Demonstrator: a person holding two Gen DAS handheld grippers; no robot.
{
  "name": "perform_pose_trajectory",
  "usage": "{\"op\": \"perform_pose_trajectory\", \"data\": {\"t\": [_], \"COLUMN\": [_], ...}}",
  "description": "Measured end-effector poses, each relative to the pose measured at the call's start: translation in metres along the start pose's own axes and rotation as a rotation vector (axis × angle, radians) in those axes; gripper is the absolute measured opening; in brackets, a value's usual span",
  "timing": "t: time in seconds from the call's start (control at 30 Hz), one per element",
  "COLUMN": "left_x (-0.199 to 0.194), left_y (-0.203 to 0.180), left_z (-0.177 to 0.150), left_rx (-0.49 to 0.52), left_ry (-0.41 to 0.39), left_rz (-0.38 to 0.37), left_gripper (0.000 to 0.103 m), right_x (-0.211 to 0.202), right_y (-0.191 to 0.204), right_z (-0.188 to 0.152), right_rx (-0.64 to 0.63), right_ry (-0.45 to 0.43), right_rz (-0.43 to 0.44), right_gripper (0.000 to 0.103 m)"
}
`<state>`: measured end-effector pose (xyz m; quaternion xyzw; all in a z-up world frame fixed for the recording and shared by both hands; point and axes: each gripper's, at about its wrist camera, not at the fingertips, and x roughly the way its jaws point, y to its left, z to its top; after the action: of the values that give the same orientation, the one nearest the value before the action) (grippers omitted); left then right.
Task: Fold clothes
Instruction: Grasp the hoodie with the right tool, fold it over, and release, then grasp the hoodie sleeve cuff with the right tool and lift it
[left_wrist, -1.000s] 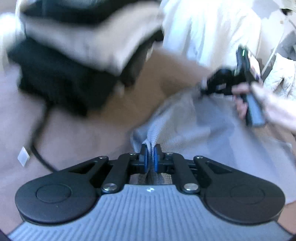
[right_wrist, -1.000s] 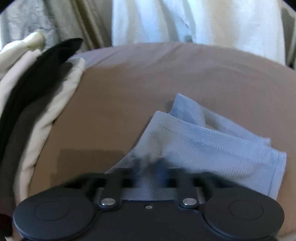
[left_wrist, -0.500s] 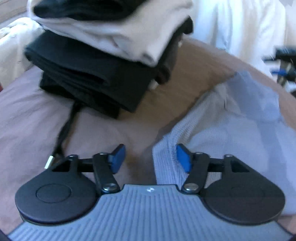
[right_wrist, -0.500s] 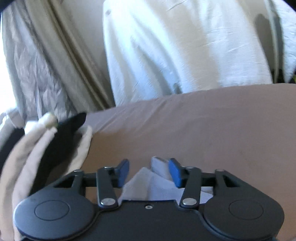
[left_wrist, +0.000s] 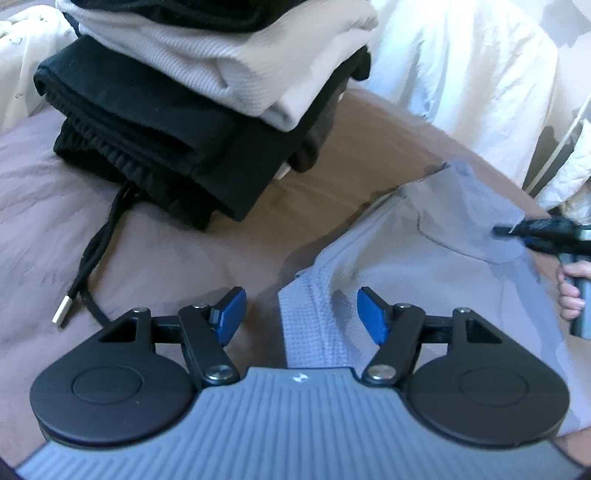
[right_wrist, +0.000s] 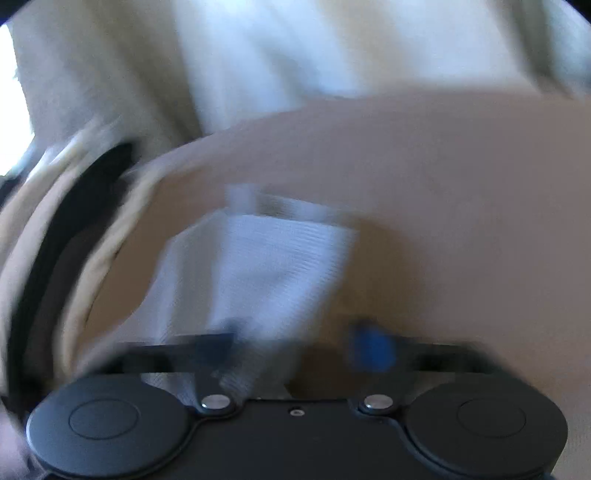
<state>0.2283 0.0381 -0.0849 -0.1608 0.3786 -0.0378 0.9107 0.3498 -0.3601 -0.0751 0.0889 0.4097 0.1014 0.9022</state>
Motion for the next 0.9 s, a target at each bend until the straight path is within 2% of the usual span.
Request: {"op": "perform_pose_trajectory", "data": {"t": [0.03, 0.1, 0.13, 0.17, 0.2, 0.27, 0.33, 0.4, 0.43, 0.5, 0.57, 0.6, 0.67, 0.73, 0.83, 0.9], "left_x": [-0.001, -0.005, -0.003, -0.001, 0.001, 0.007, 0.007, 0.000, -0.004, -0.012, -0.016, -0.020, -0.029, -0.034, -0.037, -0.038], "left_y": [-0.001, -0.002, -0.003, -0.003, -0.004, -0.003, -0.007, -0.008, -0.007, -0.006, 0.000, 0.003, 0.007, 0.005, 0.001, 0.000], "left_z": [-0.001, -0.002, -0.001, 0.000, 0.000, -0.002, -0.003, -0.001, 0.001, 0.003, 0.006, 0.007, 0.008, 0.007, -0.004, -0.012], "left_rx": [0.005, 0.021, 0.029, 0.036, 0.043, 0.032, 0.041, 0.039, 0.028, 0.003, -0.091, -0.142, -0.214, -0.221, -0.201, -0.206], "left_ry": [-0.004, -0.026, -0.020, -0.015, -0.009, 0.024, 0.033, 0.048, 0.059, 0.084, 0.178, 0.190, 0.192, 0.198, 0.226, 0.250], "left_rz": [-0.004, 0.016, 0.035, 0.053, 0.071, 0.099, 0.116, 0.130, 0.135, 0.145, 0.141, 0.096, -0.005, -0.059, -0.019, -0.024], "left_gripper": [0.066, 0.066, 0.066, 0.066, 0.066, 0.066, 0.066, 0.067, 0.068, 0.069, 0.070, 0.070, 0.072, 0.078, 0.078, 0.078], "right_x": [0.004, -0.008, -0.015, -0.017, -0.010, 0.000, -0.009, -0.036, -0.052, -0.094, -0.137, -0.160, -0.205, -0.244, -0.287, -0.304], "right_y": [0.012, 0.029, 0.033, 0.035, 0.030, 0.023, 0.019, 0.014, 0.010, -0.006, -0.028, -0.040, -0.064, -0.088, -0.118, -0.138], "right_z": [0.006, 0.015, 0.018, 0.022, 0.025, 0.027, 0.019, 0.005, -0.004, -0.031, -0.068, -0.087, -0.129, -0.174, -0.230, -0.254], "right_rx": [-0.110, -0.220, -0.250, -0.263, -0.240, -0.222, -0.215, -0.150, -0.112, -0.008, 0.109, 0.164, 0.249, 0.318, 0.425, 0.494], "right_ry": [-0.003, -0.133, -0.210, -0.252, -0.214, -0.134, -0.126, -0.146, -0.153, -0.156, -0.156, -0.155, -0.169, -0.180, -0.177, -0.186], "right_rz": [-0.025, -0.077, -0.130, -0.180, -0.221, -0.317, -0.393, -0.391, -0.382, -0.311, -0.232, -0.204, -0.201, -0.243, -0.303, -0.292], "right_gripper": [0.006, 0.004, 0.005, 0.009, 0.022, 0.024, 0.027, 0.043, 0.045, 0.048, 0.053, 0.054, 0.055, 0.057, 0.057, 0.057]}}
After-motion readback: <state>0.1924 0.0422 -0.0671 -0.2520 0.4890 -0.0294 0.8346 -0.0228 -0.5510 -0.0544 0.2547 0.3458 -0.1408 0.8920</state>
